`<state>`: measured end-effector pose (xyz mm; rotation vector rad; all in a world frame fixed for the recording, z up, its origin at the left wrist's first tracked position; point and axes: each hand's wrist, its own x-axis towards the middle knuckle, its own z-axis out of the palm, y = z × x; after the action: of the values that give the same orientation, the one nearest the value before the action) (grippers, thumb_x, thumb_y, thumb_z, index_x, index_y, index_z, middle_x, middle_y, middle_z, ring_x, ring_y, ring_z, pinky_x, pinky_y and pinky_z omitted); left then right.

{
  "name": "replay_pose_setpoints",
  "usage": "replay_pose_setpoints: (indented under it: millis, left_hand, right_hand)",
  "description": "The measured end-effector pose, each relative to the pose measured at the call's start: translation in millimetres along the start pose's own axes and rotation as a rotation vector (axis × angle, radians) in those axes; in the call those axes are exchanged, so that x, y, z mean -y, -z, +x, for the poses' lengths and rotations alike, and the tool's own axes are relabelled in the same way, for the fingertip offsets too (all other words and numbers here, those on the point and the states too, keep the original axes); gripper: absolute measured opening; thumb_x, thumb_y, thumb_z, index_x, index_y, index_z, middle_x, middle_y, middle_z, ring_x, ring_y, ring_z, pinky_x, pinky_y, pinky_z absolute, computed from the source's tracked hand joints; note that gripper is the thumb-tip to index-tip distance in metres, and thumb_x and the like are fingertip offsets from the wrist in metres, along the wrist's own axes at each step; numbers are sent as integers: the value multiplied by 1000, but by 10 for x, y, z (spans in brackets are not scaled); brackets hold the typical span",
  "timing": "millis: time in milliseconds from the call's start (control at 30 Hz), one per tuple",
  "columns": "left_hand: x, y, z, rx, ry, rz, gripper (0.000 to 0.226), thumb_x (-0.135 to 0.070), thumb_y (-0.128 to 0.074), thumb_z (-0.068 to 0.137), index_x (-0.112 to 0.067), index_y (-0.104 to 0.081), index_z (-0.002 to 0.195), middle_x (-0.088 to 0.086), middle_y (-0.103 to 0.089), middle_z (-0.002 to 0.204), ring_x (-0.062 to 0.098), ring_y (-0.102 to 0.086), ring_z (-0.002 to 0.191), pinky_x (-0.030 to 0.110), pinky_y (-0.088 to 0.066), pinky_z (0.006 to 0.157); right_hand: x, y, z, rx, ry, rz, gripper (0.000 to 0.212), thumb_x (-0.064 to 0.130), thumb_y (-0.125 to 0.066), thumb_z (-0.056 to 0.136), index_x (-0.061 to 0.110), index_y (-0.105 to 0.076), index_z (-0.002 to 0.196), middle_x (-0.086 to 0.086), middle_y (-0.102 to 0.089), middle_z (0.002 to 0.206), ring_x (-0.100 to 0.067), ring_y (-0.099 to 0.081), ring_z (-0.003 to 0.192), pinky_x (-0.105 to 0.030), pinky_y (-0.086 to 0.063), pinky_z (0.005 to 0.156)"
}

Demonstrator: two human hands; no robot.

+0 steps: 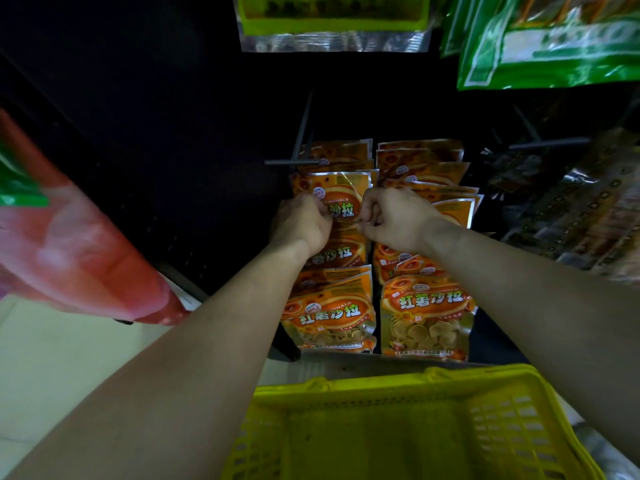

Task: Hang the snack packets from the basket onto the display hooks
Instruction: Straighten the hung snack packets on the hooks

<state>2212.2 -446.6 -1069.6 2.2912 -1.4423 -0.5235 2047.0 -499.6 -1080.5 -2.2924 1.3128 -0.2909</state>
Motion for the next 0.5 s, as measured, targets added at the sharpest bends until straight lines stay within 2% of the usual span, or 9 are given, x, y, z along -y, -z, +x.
replay_pose_setpoints:
  millis: [133, 200, 267, 367, 433, 500]
  left_hand:
    - [25, -5, -36, -14, -19, -48, 33, -33, -53, 100, -31, -61, 131, 4, -63, 128, 26, -61, 115, 30, -46, 81]
    - [36, -14, -28, -18, -34, -61, 36, -32, -52, 100, -34, -56, 137, 5, -60, 132, 27, -58, 120, 30, -43, 82]
    - [29, -20, -10, -29, -51, -70, 37, -31, -53, 100, -35, -55, 136, 5, -60, 130, 27, -58, 118, 29, -42, 79]
    - [-28, -42, 48, -60, -77, -75, 32, -29, -57, 98, -32, -59, 130, 3, -64, 121, 27, -62, 112, 30, -43, 76]
    - [-83, -72, 121, -68, -87, -82, 38, -26, -58, 97, -30, -54, 135, 2, -60, 130, 28, -58, 120, 35, -48, 87]
    - [-136, -103, 208, -57, -107, -60, 52, -23, -59, 97, -32, -44, 145, 2, -48, 146, 28, -46, 133, 44, -45, 105]
  right_hand:
    - [28, 34, -14, -12, -4, -33, 22, 37, -70, 84, 31, -55, 100, 5, -65, 95, -17, -62, 87, -39, -56, 77]
    - [32, 40, -9, -54, -4, -34, 31, 35, -68, 85, 28, -57, 113, 3, -64, 107, -18, -62, 95, -38, -55, 82]
    - [17, 33, 13, -104, -7, -50, 38, 32, -63, 89, 24, -57, 126, -2, -60, 123, -23, -58, 111, -38, -52, 90]
    - [-17, 24, 91, -154, -32, -139, 49, 30, -58, 93, 22, -48, 141, -7, -47, 143, -31, -43, 132, -42, -43, 102]
    - [-24, 32, 173, -170, -52, -189, 59, 29, -59, 93, 22, -39, 148, -8, -40, 149, -34, -36, 137, -44, -38, 106]
    - [-38, 34, 276, -163, -58, -205, 65, 27, -61, 92, 22, -34, 151, -8, -37, 153, -34, -35, 138, -44, -38, 108]
